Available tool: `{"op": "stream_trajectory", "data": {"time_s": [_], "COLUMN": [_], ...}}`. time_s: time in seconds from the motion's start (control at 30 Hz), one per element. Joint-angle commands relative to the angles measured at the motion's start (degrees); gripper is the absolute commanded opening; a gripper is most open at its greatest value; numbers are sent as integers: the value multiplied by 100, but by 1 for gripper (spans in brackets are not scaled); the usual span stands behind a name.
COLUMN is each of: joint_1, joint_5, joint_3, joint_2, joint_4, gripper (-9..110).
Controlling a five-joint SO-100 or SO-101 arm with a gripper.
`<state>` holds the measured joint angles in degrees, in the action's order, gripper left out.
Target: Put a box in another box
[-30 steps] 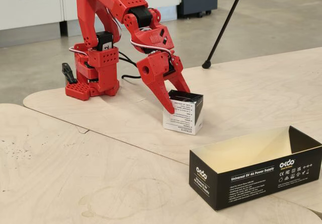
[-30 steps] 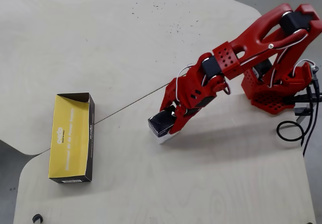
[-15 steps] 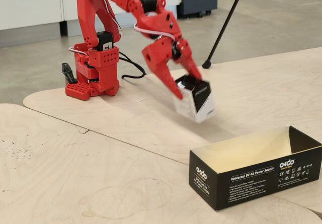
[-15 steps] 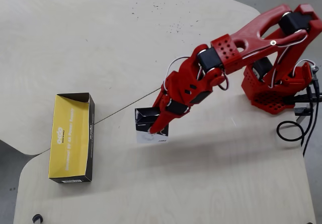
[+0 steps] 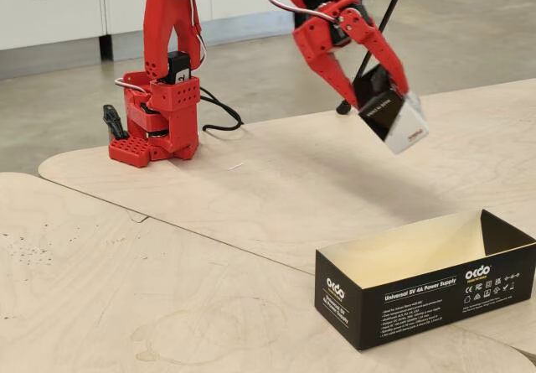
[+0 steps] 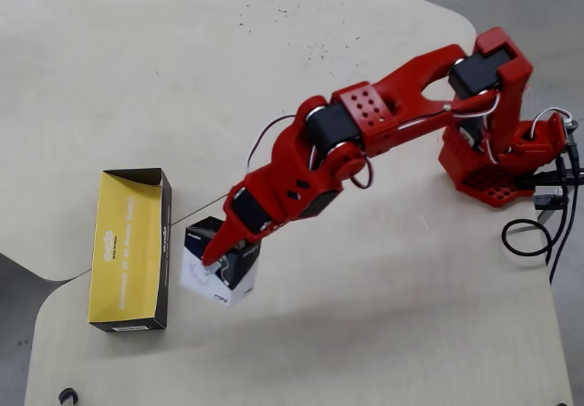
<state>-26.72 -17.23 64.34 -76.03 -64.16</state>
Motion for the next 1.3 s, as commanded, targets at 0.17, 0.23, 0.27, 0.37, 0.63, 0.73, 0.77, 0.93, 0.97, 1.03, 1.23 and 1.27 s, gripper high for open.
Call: {"op": "stream_trajectory", "data": {"time_s": [0.17,0.23,0.27,0.37,0.63,0.73,0.77,0.93,0.97,1.03,1.23,1.27], "joint_1": [167,308,360,510,879,949,967,993,1002,1020,1081,1090], "joint_5": [659,703,703,686,633,510,492,316,308,272,229,220], "joint_3": [-1890,-1986,-2065,-2259,-2013,-1696,-1556,-1090,-1037,-932,-642,-571], "joint_2": [1081,1239,1318,1529,1731,1696,1652,1600,1608,1617,1477,1441], "joint_4": [431,633,703,888,1485,1775,1898,2285,2329,2443,2610,2646], "gripper": [15,15,15,15,14,14,14,14,14,15,20,20]}}
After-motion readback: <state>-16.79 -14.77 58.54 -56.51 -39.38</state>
